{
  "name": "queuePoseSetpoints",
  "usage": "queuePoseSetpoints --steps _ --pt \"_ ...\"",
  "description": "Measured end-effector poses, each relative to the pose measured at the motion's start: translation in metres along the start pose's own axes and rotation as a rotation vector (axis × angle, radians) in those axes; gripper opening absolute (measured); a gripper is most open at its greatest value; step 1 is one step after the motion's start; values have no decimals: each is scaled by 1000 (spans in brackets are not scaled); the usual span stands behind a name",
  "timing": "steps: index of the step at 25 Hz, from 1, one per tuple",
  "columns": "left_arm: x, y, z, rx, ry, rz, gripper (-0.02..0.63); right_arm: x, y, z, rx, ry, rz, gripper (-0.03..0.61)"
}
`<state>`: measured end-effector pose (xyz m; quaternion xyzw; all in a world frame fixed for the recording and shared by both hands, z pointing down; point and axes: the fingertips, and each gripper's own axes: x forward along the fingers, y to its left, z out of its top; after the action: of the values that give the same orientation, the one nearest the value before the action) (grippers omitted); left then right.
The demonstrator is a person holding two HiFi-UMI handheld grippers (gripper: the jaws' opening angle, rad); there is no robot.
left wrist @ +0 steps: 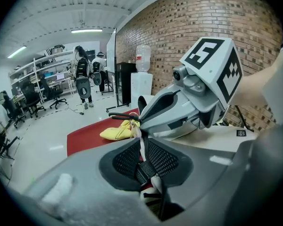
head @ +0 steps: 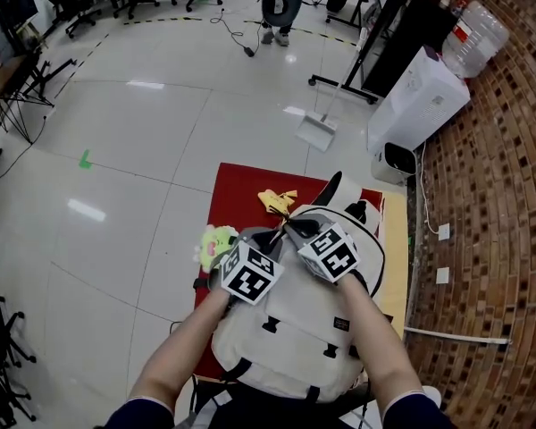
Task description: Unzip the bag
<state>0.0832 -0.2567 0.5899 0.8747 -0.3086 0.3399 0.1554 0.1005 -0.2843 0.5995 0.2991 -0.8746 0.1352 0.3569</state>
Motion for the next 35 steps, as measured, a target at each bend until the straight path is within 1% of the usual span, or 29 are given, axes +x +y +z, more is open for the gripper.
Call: queuePoseSetpoints --steps 7,15,18,21,23,27,32,35 --pt "5 -5 -6 9 39 -24 58 -10 -19 5 51 -31 -36 21" --pt "4 -5 -9 17 55 -20 57 -24 -43 7 135 -69 -61 21" --pt "5 -6 -10 19 63 -16 58 -30 -55 4 166 -80 -89 21" --pt "5 -6 -11 21 68 -15 58 -41 -73 1 217 -98 -125 21" --pt "5 -6 -11 26 73 -15 58 -49 -83 -2 251 -112 -134 21" --pt "7 -7 -12 38 89 -11 57 -58 -95 -8 306 -131 -156 21" --pt "7 -4 -14 29 94 -5 58 -74 -111 -24 400 -147 -204 21" --pt "7 -4 -15 47 104 -5 58 -83 -113 -35 453 -161 -232 21"
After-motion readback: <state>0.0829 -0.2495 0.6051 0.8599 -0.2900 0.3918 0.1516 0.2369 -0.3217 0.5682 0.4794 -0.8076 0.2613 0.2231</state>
